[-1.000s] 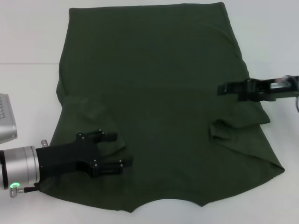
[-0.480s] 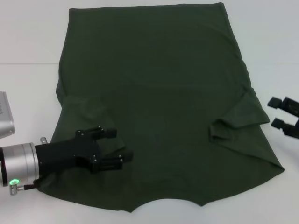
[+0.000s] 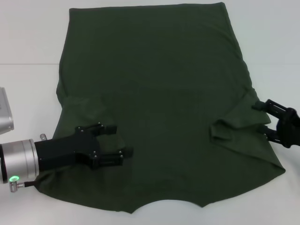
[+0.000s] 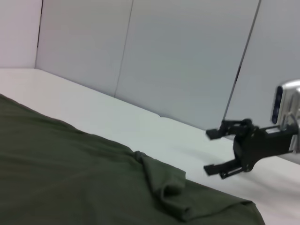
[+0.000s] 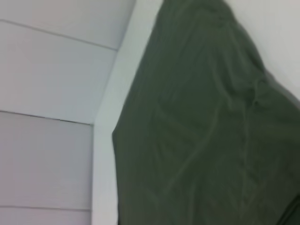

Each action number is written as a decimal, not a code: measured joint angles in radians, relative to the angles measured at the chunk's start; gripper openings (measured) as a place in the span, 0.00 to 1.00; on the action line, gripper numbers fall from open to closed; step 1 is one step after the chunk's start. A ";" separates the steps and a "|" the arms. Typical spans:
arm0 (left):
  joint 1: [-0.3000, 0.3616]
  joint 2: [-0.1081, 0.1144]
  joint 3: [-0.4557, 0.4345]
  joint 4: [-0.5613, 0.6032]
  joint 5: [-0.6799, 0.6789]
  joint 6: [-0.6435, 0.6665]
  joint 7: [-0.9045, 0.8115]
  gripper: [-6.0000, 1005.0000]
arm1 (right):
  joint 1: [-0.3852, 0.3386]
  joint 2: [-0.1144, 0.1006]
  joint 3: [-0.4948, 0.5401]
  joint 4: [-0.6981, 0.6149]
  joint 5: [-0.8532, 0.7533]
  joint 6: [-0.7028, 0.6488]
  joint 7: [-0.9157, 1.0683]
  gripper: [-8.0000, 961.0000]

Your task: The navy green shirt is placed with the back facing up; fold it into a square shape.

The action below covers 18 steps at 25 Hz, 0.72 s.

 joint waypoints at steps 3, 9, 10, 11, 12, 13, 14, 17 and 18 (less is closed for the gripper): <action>0.000 0.001 0.000 -0.002 -0.007 0.000 0.000 0.88 | 0.020 0.014 -0.025 0.001 -0.005 0.064 0.018 0.96; 0.000 -0.001 0.000 -0.002 -0.010 0.000 0.003 0.88 | 0.039 0.020 -0.072 0.001 -0.006 0.126 0.065 0.96; 0.000 -0.001 0.000 -0.002 -0.011 0.000 0.003 0.88 | 0.040 0.020 -0.073 0.002 -0.006 0.131 0.067 0.96; 0.000 -0.001 0.000 -0.002 -0.011 0.000 0.003 0.88 | 0.041 0.020 -0.073 0.002 -0.006 0.137 0.070 0.95; 0.000 -0.002 0.000 -0.002 -0.011 -0.001 0.003 0.88 | 0.041 0.021 -0.073 0.002 -0.005 0.142 0.073 0.95; 0.000 -0.002 0.000 -0.002 -0.012 -0.001 0.003 0.88 | 0.042 0.022 -0.074 0.002 -0.005 0.148 0.075 0.95; 0.000 -0.002 0.000 -0.002 -0.012 -0.001 0.004 0.88 | 0.044 0.023 -0.074 0.003 -0.005 0.152 0.075 0.95; -0.001 -0.004 0.000 -0.002 -0.014 -0.001 0.005 0.88 | 0.054 0.026 -0.075 0.010 -0.005 0.159 0.075 0.95; -0.001 -0.004 0.000 -0.002 -0.014 -0.001 0.005 0.88 | 0.058 0.026 -0.077 0.012 -0.005 0.159 0.075 0.95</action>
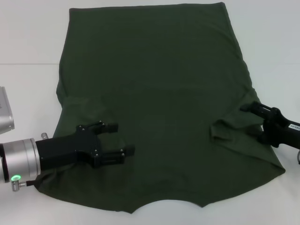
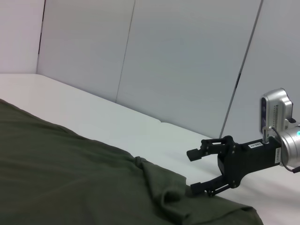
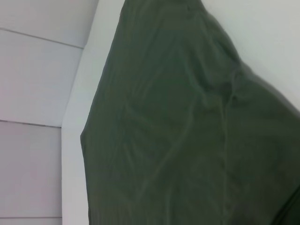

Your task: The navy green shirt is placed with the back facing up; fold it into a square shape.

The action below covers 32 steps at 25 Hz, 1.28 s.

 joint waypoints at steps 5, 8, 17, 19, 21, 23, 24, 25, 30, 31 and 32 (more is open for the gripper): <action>0.000 -0.001 0.000 0.001 -0.003 0.000 -0.002 0.88 | 0.014 0.005 -0.027 0.001 0.001 0.018 0.000 0.95; -0.001 -0.001 0.000 0.000 -0.006 0.000 -0.003 0.88 | 0.015 0.010 -0.034 0.002 0.001 0.025 0.000 0.95; 0.001 -0.001 0.000 -0.001 -0.007 0.005 -0.003 0.88 | 0.024 0.013 -0.038 0.006 0.001 0.056 -0.003 0.95; 0.002 -0.001 0.000 -0.001 -0.007 0.006 -0.003 0.88 | 0.032 0.013 -0.038 0.006 0.001 0.066 -0.006 0.95; 0.002 -0.002 0.000 -0.001 -0.007 0.007 -0.004 0.88 | 0.042 0.013 -0.038 0.006 0.001 0.073 -0.008 0.95; 0.003 -0.002 0.000 -0.002 -0.007 0.008 -0.004 0.88 | 0.051 0.013 -0.043 0.002 0.001 0.085 -0.009 0.95; 0.003 -0.002 0.000 -0.001 -0.007 0.008 -0.005 0.88 | 0.051 0.013 -0.043 0.002 0.001 0.085 -0.009 0.95; 0.003 -0.002 0.000 -0.001 -0.007 0.008 -0.005 0.88 | 0.054 0.013 -0.044 0.002 0.001 0.090 -0.009 0.95; 0.005 -0.002 0.000 -0.001 -0.008 0.009 -0.005 0.88 | 0.065 0.012 -0.045 0.001 0.001 0.106 -0.009 0.95; 0.005 -0.002 0.000 -0.001 -0.008 0.009 -0.005 0.88 | 0.068 0.012 -0.045 0.001 0.001 0.109 -0.010 0.95; 0.006 -0.002 0.000 -0.001 -0.008 0.009 -0.005 0.88 | 0.072 0.012 -0.045 0.001 0.001 0.112 -0.010 0.95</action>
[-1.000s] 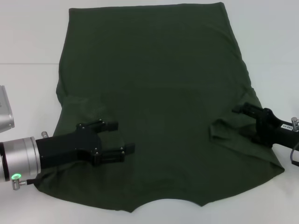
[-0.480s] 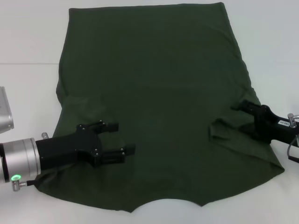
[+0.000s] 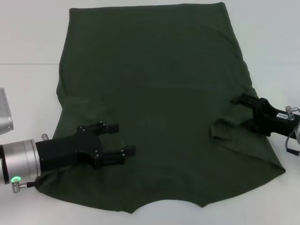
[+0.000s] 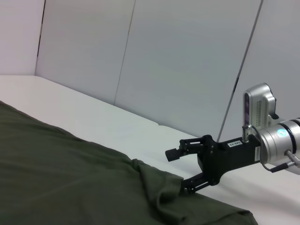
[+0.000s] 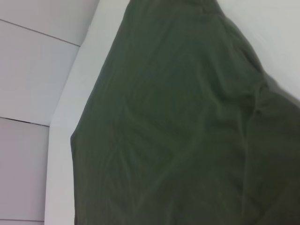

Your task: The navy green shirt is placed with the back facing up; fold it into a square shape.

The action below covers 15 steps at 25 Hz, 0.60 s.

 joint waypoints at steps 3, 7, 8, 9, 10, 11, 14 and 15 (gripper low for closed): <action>0.000 0.000 0.000 0.000 0.000 0.000 0.000 0.88 | 0.017 0.001 0.000 0.000 0.000 0.023 -0.001 0.95; 0.001 0.000 0.000 0.000 -0.001 0.000 -0.001 0.88 | 0.045 0.007 -0.001 0.000 0.000 0.045 -0.007 0.95; 0.001 -0.001 0.000 0.000 -0.001 0.001 -0.001 0.88 | 0.055 0.009 -0.001 -0.002 0.001 0.048 -0.012 0.95; 0.002 -0.001 0.000 0.000 -0.001 0.001 -0.002 0.88 | 0.063 0.011 -0.001 -0.004 0.003 0.050 -0.019 0.95; 0.003 -0.002 0.000 0.000 -0.001 0.001 -0.005 0.88 | 0.072 0.013 0.000 -0.006 0.005 0.051 -0.027 0.95; 0.004 -0.002 0.000 0.000 -0.001 0.001 -0.008 0.88 | 0.084 0.016 0.002 -0.009 0.007 0.052 -0.035 0.95; 0.005 -0.002 0.000 0.000 -0.002 0.003 -0.015 0.88 | 0.120 0.023 0.005 -0.015 0.008 0.053 -0.061 0.95; 0.005 -0.002 0.000 0.000 -0.002 0.003 -0.016 0.88 | 0.132 0.024 0.004 -0.017 0.008 0.054 -0.071 0.95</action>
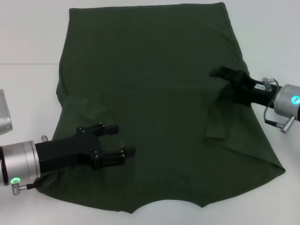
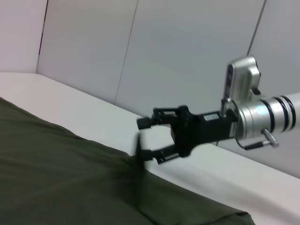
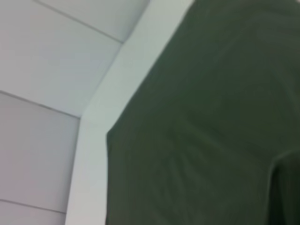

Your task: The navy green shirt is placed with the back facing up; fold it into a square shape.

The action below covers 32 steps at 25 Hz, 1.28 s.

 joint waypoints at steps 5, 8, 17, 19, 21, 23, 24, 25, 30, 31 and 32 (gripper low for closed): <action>0.001 0.000 0.000 0.000 0.000 0.003 -0.010 0.88 | 0.038 0.010 -0.004 -0.008 0.000 0.008 -0.052 0.95; 0.001 -0.001 0.000 0.000 0.000 0.009 -0.011 0.88 | 0.038 0.011 -0.004 -0.009 0.000 0.006 -0.066 0.95; 0.000 0.001 -0.006 -0.002 -0.004 0.001 -0.089 0.88 | -0.048 -0.014 -0.004 -0.061 -0.004 -0.198 -0.270 0.95; -0.003 0.006 -0.018 -0.003 -0.005 0.000 -0.149 0.88 | -0.090 -0.022 -0.004 -0.087 -0.003 -0.277 -0.343 0.95; -0.004 0.017 -0.026 -0.006 -0.005 0.000 -0.206 0.88 | -0.137 -0.032 -0.001 -0.117 -0.001 -0.355 -0.430 0.95; -0.004 0.032 -0.029 -0.018 -0.005 0.005 -0.253 0.88 | -0.183 -0.038 0.001 -0.148 0.000 -0.427 -0.525 0.95; -0.004 0.041 -0.029 -0.027 -0.005 0.009 -0.272 0.88 | -0.205 -0.039 0.001 -0.167 0.000 -0.467 -0.581 0.95; -0.004 0.050 -0.028 -0.037 -0.004 0.012 -0.286 0.88 | -0.226 -0.039 0.000 -0.184 -0.001 -0.512 -0.644 0.95; 0.007 0.090 -0.006 -0.070 0.010 0.029 -0.282 0.88 | -0.317 -0.018 -0.004 -0.242 -0.006 -0.630 -0.965 0.95; 0.014 0.095 0.005 -0.071 0.011 0.035 -0.261 0.88 | -0.329 -0.012 -0.004 -0.244 -0.006 -0.636 -1.015 0.95; 0.017 0.098 0.013 -0.071 0.011 0.037 -0.250 0.88 | -0.342 -0.005 -0.004 -0.245 -0.006 -0.639 -1.072 0.95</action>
